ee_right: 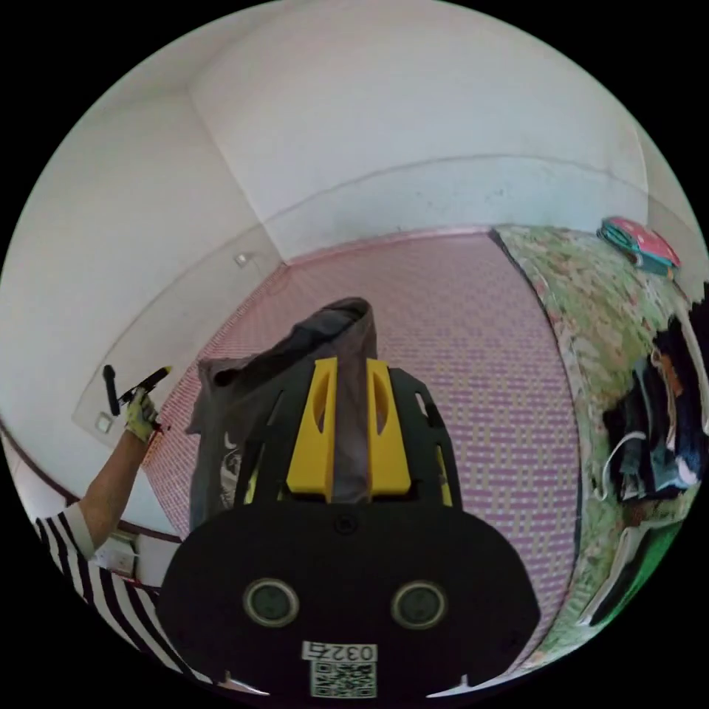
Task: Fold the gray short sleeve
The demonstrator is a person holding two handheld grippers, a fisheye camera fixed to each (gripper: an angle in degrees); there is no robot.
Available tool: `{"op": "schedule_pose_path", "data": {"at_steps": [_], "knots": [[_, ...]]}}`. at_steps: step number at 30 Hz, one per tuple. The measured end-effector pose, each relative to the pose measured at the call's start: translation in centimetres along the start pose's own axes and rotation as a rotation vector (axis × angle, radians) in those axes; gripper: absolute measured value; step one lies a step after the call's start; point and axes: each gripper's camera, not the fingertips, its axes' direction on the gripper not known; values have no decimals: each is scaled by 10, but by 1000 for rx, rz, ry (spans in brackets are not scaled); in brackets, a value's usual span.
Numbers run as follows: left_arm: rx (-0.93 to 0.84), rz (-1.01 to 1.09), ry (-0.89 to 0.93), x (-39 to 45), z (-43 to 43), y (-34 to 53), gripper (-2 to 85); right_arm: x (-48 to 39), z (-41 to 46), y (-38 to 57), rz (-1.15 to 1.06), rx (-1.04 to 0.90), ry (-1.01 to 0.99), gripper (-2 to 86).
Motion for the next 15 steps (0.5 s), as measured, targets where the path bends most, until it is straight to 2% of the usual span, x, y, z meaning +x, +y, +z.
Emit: {"op": "schedule_pose_path", "data": {"at_steps": [2,5,7,10,13,15], "knots": [[-18,-51,125,-21,23,22,-8,22,33,20,42,-31,19,65],[-176,-101,323,-48,62,75,-10,61,77,81,87,-149,3,64],[-356,-157,533,-67,84,132,-12,103,94,150,174,-245,-18,63],[-588,-251,709,-73,90,206,3,153,87,240,351,-325,-49,63],[-770,-279,766,-59,77,251,32,179,62,310,492,-340,-150,65],[-814,-281,751,-52,66,260,38,181,44,333,524,-317,-201,66]]}}
